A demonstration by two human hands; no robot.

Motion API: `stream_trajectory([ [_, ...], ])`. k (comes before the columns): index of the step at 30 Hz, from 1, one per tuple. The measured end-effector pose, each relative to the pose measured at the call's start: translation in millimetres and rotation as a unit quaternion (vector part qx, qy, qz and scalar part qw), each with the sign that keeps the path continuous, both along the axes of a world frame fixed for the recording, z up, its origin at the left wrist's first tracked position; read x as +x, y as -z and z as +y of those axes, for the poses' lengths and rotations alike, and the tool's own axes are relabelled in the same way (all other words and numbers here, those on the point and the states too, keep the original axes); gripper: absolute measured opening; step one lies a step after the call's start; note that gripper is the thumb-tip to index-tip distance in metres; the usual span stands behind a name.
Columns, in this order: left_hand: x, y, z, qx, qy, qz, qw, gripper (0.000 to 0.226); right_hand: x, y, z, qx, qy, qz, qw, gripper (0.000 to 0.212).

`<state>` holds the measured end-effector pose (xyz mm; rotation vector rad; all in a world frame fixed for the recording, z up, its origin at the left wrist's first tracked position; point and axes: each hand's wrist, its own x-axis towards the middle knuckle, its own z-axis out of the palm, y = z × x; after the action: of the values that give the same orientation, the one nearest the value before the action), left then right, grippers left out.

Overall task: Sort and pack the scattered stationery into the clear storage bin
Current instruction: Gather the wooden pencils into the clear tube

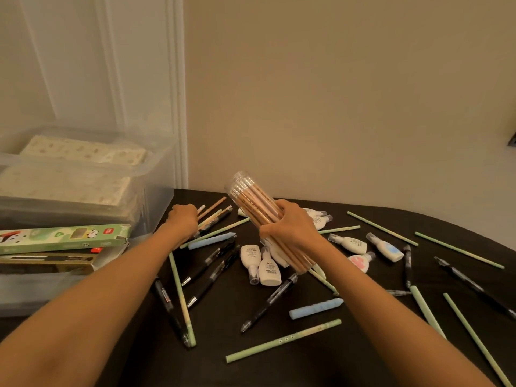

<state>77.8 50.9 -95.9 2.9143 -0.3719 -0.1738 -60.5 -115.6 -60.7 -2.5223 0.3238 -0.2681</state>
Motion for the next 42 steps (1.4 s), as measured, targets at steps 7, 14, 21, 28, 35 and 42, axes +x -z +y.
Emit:
stream_trajectory([
  [7,-11.7,-20.2,-23.3,-0.11,0.022,-0.113,0.987,0.026,-16.1,-3.5,-10.2,0.026,0.026,-0.023,0.999,0.057],
  [14,-55.2,-60.9,-42.0,-0.26,0.096,-0.129,0.952,0.021,-53.2,-12.6,-23.1,0.08,0.067,-0.056,0.993,0.059],
  [21,-114.4,-82.7,-52.9,-0.453,0.102,0.073,0.883,0.017,-103.4,-16.7,-36.9,0.106,0.092,-0.088,0.986,0.056],
  [28,-159.5,-92.5,-64.6,-0.494,0.162,0.026,0.854,0.018,-145.1,-19.9,-45.2,0.114,0.098,-0.104,0.983,0.057],
  [35,-200.2,-106.9,-69.2,-0.508,0.21,-0.109,0.828,0.045,-176.2,-26.5,-46.6,0.115,0.103,-0.14,0.978,0.056],
  [42,-228.3,-83.7,-79.9,-0.543,0.206,-0.057,0.812,0.046,-197.7,-20.5,-44.6,0.125,0.109,-0.155,0.974,0.059],
])
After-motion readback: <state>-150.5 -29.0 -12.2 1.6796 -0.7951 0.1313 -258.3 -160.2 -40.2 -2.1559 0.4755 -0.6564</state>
